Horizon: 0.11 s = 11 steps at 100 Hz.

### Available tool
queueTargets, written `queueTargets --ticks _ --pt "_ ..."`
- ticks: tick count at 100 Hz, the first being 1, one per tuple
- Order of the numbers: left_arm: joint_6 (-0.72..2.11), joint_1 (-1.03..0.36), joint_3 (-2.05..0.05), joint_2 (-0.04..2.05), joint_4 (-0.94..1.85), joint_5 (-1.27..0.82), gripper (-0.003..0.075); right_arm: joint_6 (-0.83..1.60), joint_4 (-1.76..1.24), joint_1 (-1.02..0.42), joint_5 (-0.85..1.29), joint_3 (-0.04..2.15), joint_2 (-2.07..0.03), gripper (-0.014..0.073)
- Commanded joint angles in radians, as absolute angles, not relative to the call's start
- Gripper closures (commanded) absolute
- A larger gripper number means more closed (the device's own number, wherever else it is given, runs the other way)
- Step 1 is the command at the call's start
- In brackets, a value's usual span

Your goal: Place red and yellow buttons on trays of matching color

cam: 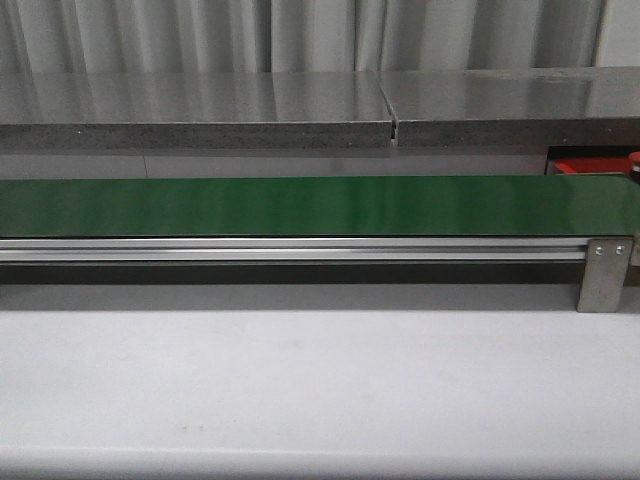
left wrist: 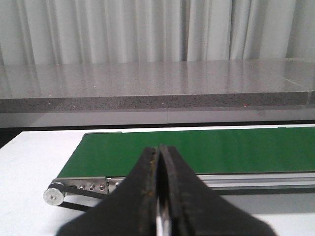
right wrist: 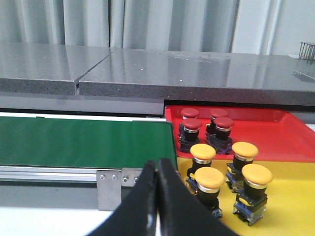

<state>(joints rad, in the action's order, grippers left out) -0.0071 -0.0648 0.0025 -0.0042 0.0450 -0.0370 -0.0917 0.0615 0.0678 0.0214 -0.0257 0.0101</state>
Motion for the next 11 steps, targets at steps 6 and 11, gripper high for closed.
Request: queueTargets --ticks 6,11 --pt "-0.015 -0.066 0.030 -0.038 0.054 0.048 0.0741 -0.091 0.071 0.072 -0.056 -0.004 0.028 0.0711" --pt "-0.015 -0.066 0.030 -0.038 0.054 0.048 0.0741 -0.091 0.071 0.072 -0.056 -0.004 0.028 0.0711"
